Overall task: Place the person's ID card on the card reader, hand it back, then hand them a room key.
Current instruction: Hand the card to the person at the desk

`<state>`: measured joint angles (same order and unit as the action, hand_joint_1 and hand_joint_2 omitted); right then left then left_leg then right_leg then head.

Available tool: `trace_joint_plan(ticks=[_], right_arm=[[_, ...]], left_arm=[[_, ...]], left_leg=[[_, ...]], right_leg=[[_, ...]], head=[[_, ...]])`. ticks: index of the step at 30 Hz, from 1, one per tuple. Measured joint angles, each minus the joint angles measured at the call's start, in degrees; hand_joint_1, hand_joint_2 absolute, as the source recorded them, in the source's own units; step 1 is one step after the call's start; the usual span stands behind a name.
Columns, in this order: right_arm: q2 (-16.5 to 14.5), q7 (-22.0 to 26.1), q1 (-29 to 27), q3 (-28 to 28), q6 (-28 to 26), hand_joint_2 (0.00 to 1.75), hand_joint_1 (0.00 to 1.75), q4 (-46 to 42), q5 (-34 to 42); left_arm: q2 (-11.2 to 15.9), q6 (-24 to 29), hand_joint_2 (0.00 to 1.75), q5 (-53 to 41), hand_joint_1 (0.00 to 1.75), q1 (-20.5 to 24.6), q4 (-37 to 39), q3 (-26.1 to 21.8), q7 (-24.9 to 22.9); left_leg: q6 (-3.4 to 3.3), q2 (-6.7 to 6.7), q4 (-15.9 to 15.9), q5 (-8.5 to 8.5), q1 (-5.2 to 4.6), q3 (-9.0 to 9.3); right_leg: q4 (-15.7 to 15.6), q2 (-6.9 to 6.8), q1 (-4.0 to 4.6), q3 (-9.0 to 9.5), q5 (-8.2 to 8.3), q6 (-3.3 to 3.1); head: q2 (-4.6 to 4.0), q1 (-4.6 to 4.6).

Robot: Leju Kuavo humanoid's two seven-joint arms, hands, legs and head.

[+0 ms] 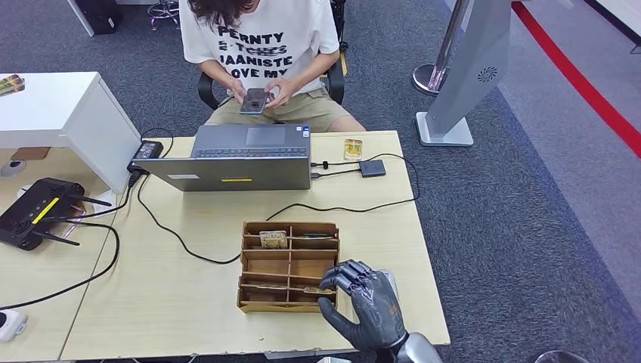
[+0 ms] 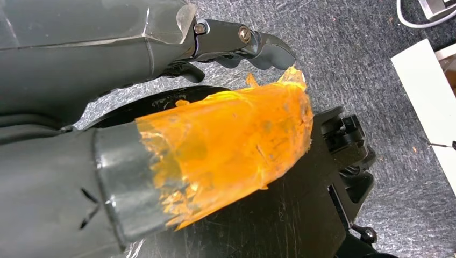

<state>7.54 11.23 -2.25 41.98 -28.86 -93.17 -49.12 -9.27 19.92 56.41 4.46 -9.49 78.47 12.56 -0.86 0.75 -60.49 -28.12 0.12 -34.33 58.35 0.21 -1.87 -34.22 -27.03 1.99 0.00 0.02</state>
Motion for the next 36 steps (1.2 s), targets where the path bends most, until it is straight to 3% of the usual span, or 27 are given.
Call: trace_joint_plan(ticks=[6,14,30,36], right_arm=[[0.00,-0.83,0.64,0.56,-0.21,1.75,0.68,1.52,-1.15],[0.00,-2.28,1.54,1.50,-0.34,1.75,0.65,4.05,-2.55],[-0.49,-4.75,4.63,3.95,-0.33,1.75,0.84,9.18,-7.18],[-1.66,-5.38,5.61,5.06,-0.32,1.75,0.81,11.26,-8.29]], left_arm=[[0.00,-0.07,0.00,-0.25,0.00,0.02,0.00,0.02,-0.40],[0.00,-0.26,0.00,-0.52,0.00,0.06,0.00,0.00,-0.53],[0.00,-1.13,0.00,-1.76,0.00,0.32,0.00,0.02,-1.97],[0.00,-1.51,0.00,-2.01,0.00,0.84,0.00,0.01,-2.45]], left_leg=[[0.00,0.00,0.00,0.00,0.00,0.00],[0.00,0.00,0.00,0.00,0.00,0.00],[0.00,0.00,0.00,0.00,0.00,0.01],[0.00,0.00,0.00,0.00,0.00,0.00]], right_leg=[[0.00,0.00,0.00,0.00,0.00,0.00],[0.00,0.00,0.00,0.00,0.00,0.00],[0.01,0.00,0.00,0.00,0.00,0.00],[0.01,0.00,0.00,0.00,0.00,0.00]], head=[[0.00,0.00],[0.00,0.00],[0.00,0.00],[0.00,0.01]])
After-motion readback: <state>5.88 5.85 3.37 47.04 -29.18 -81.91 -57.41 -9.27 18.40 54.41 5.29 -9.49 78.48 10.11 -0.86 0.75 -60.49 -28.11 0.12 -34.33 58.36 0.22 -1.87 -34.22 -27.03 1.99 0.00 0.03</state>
